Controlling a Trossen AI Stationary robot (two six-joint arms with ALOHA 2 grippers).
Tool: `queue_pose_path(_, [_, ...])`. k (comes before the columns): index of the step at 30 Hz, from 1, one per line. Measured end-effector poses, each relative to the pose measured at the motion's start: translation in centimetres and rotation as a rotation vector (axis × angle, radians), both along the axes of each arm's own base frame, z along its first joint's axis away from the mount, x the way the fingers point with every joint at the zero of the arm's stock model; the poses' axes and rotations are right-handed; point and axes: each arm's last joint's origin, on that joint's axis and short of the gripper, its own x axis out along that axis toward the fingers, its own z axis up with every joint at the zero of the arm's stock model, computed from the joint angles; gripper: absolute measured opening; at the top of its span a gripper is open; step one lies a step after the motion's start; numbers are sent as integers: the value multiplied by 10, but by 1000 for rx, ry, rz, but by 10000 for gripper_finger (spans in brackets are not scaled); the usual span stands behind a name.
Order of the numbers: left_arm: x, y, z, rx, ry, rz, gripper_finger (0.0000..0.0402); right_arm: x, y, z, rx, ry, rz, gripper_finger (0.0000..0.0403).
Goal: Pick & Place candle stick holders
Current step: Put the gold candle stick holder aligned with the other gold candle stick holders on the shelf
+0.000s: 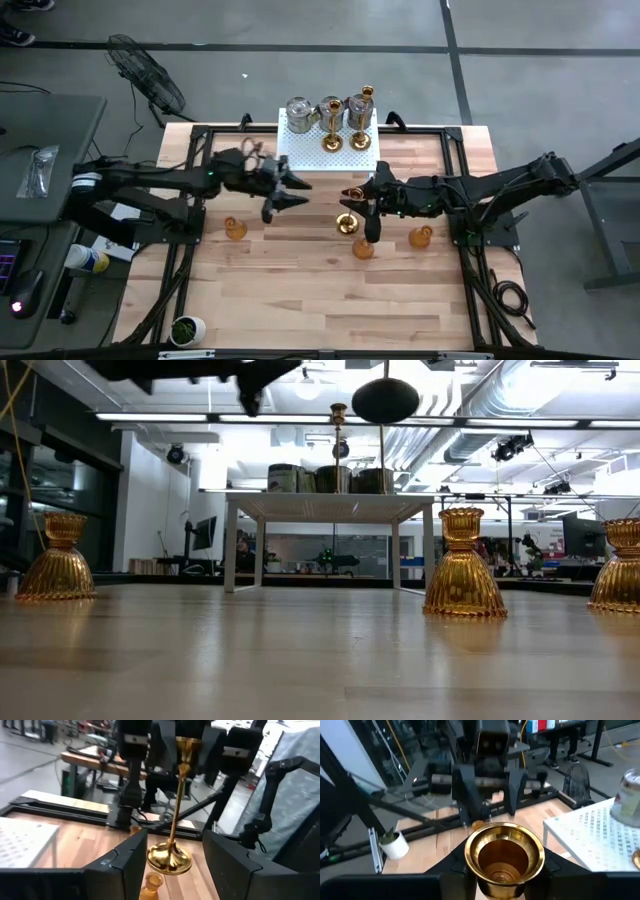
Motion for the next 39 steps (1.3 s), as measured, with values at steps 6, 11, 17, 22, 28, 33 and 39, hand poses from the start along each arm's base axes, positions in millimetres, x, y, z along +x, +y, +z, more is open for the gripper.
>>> queue_pose_path(6, [33, -1, 6, -5, 26, -33, 187, 1, -1, 6, -33, -55, 5, 86])
queue_pose_path(11, [58, -14, 16, 35, 5, -62, 187, 2, -4, 6, -34, -57, -2, 107])
queue_pose_path(17, [82, -23, 18, 52, 20, 13, 187, 2, -5, 6, -33, -57, 3, 90])
queue_pose_path(22, [90, -23, 18, 54, 38, 93, 187, 2, -4, 6, -30, -55, 25, 92])
queue_pose_path(28, [91, -23, 20, 45, 23, 77, 187, 2, -4, 7, -30, -56, 24, 109])
queue_pose_path(33, [91, -30, 22, 30, 9, 32, 187, 2, -4, 7, -52, -53, 27, 87])
queue_pose_path(39, [91, -35, 22, 30, 11, 51, 187, 2, -6, 7, -52, -54, 19, 104])
